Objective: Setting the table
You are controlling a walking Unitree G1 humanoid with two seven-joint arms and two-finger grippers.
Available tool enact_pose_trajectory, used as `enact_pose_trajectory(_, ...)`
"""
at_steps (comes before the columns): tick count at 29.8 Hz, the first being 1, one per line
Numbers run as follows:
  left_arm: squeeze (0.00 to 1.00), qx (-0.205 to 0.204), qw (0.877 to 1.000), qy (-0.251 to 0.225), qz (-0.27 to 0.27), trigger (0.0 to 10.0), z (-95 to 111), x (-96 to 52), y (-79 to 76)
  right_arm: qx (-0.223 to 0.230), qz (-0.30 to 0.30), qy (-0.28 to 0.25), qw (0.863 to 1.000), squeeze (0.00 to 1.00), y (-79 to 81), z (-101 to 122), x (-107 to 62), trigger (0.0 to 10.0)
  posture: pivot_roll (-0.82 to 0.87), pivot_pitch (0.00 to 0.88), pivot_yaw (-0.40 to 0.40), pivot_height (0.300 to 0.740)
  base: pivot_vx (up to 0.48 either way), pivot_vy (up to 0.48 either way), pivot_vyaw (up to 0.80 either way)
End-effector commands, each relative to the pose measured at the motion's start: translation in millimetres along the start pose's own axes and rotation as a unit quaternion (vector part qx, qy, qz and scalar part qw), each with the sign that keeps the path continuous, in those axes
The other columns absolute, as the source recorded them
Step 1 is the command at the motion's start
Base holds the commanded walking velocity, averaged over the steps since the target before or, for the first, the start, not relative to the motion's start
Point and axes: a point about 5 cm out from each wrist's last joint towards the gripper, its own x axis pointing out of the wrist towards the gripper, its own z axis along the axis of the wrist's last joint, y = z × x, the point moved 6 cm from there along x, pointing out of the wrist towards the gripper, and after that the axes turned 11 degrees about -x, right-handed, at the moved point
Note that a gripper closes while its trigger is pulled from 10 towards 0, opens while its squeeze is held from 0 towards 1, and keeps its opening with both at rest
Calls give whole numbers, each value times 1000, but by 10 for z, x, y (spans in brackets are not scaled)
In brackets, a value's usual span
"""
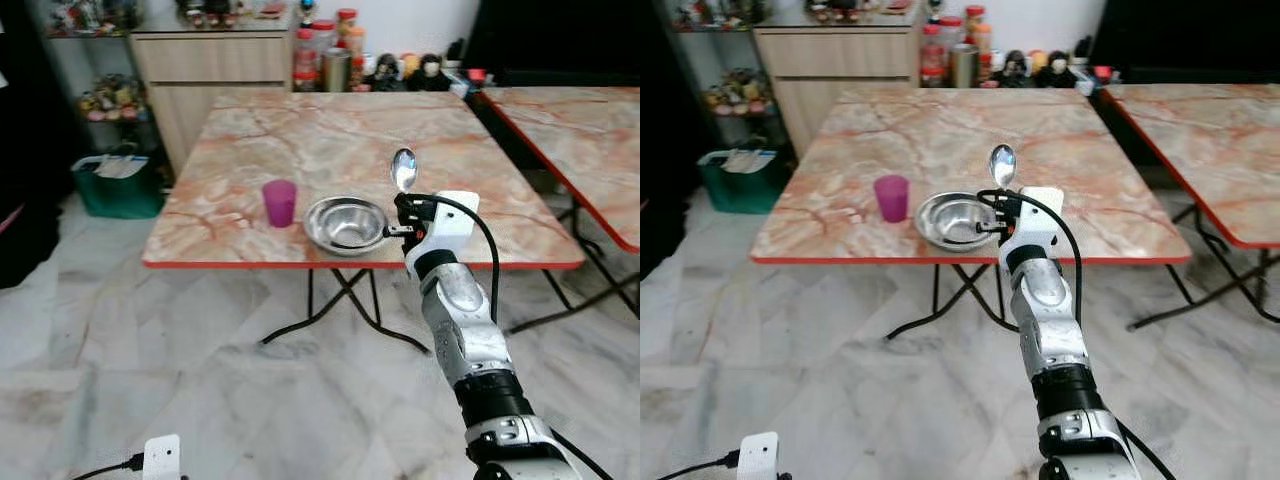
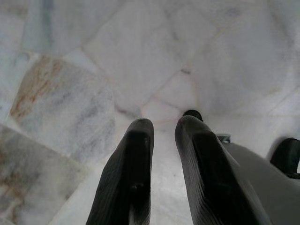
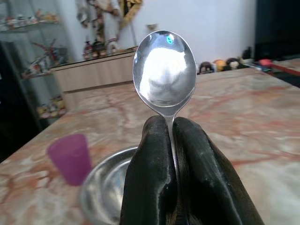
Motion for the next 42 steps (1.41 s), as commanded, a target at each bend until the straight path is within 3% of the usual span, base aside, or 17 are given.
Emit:
enact_pose_trajectory(1, 0, 7, 1000, 7, 1, 10000, -13, 2, -3, -2, -5, 0, 1000, 0, -41, 14, 4, 10000, 22, 39, 5, 740, 292, 0, 0)
enact_pose_trajectory(15, 0, 8, 1000, 2, 1, 10000, 21, 9, -32, -6, -1, 4, 1000, 0, -41, 1, 2, 10000, 18, 42, 2, 740, 300, 0, 0)
enact_pose_trajectory(22, 0, 9, 1000, 1, 1, 10000, 15, 6, -40, -34, 17, 3, 999, 0, 17, -10, -20, 10000, 16, 41, 2, 740, 334, 0, 132)
enact_pose_trajectory(25, 0, 9, 1000, 0, 1, 10000, 14, 5, -39, -10, 7, 7, 1000, 0, -5, -30, -24, 10000, 17, 41, 2, 740, 335, 0, 283)
enact_pose_trajectory(42, 0, 11, 1000, -3, -1, 10000, 36, 9, -61, -25, 2, 39, 999, 0, -46, -153, -123, 10000, 13, 45, 6, 740, 284, 0, 0)
